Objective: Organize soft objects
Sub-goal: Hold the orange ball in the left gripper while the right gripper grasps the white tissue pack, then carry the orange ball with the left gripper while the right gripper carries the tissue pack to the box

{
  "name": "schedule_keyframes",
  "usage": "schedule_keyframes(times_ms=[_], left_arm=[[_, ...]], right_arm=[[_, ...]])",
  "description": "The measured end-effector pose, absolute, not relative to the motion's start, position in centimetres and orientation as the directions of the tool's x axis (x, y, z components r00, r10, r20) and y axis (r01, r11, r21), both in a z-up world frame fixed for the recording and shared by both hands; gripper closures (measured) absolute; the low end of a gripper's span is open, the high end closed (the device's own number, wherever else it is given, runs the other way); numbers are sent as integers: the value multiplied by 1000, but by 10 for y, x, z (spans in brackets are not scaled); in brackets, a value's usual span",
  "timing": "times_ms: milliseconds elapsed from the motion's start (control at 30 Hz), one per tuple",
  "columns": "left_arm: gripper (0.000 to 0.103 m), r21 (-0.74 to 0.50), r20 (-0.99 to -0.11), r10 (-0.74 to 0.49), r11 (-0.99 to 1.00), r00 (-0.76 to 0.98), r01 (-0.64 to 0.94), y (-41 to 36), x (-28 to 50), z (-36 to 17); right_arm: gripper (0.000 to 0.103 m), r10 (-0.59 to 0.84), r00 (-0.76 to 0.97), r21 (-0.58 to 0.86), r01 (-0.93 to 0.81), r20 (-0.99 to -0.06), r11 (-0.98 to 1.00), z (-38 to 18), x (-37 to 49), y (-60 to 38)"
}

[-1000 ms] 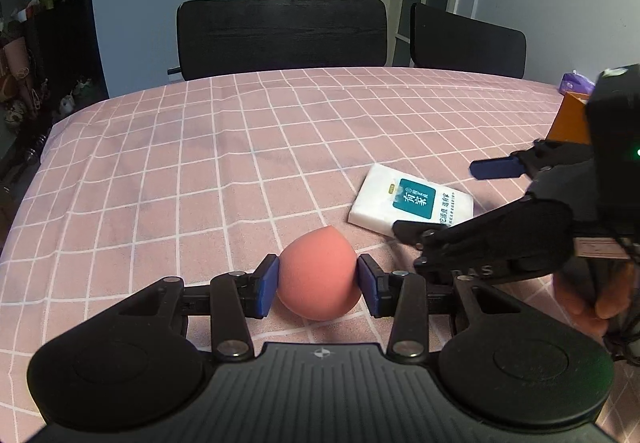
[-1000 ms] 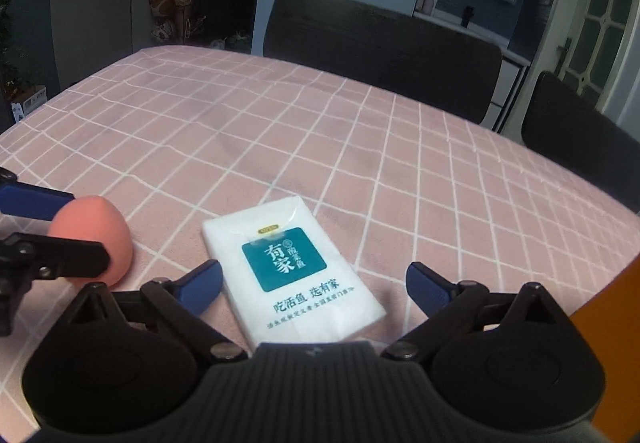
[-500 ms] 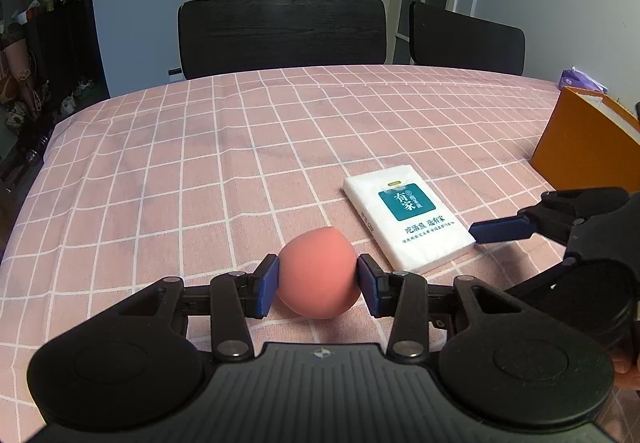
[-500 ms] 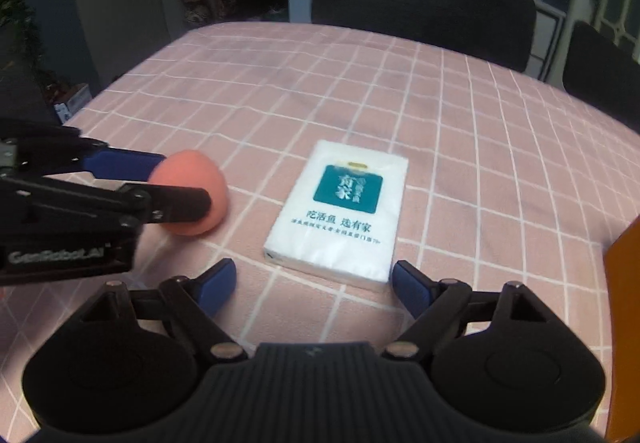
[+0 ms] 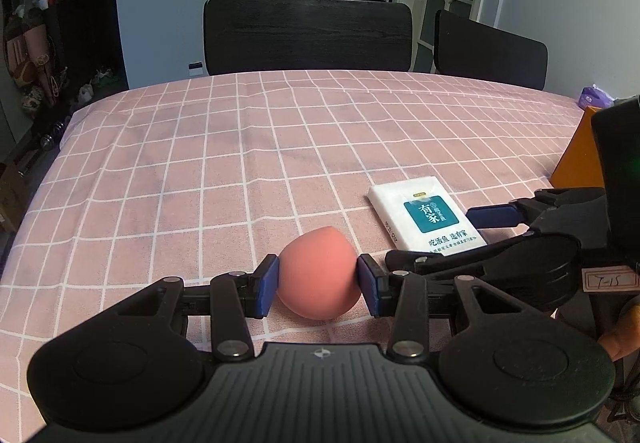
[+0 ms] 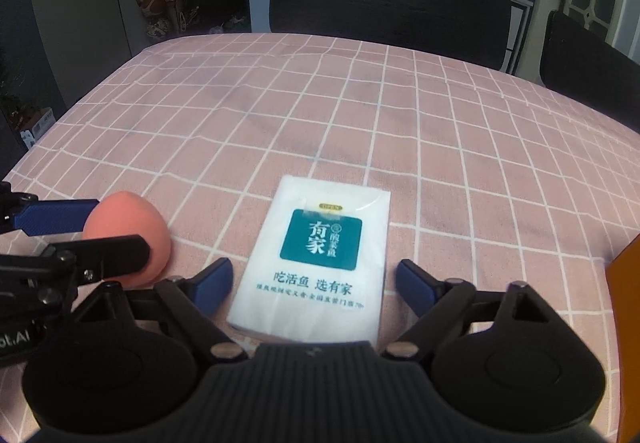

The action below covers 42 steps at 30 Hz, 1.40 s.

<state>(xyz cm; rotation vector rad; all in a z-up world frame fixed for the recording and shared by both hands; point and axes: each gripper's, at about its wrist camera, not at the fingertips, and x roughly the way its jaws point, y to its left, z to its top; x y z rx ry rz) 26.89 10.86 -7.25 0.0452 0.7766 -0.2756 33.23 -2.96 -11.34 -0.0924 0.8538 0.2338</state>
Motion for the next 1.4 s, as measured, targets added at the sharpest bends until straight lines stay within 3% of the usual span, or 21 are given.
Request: schedule_keyframes(times_ms=[33,333,800,1400], left_arm=[[55,-64,-698,-230,963,679,261,109,269,-73],[55,-67,-700,-230,964,676,258,108,264,-71],[55,-108,-710,-244,965,661,241,104,210,-55],[55,-211,-694,-371,924,617,319,60,85,-43]], right_arm=[[30,172,636,13,-246,-752,969,-112,332,-29],[47,200,621,38,-263,-758,964,-107,323,-29],[47,230,599,30,-324,-767,946,-79,222,-44],[47,259,600,51,-341,-757,939,-58,62,-126]])
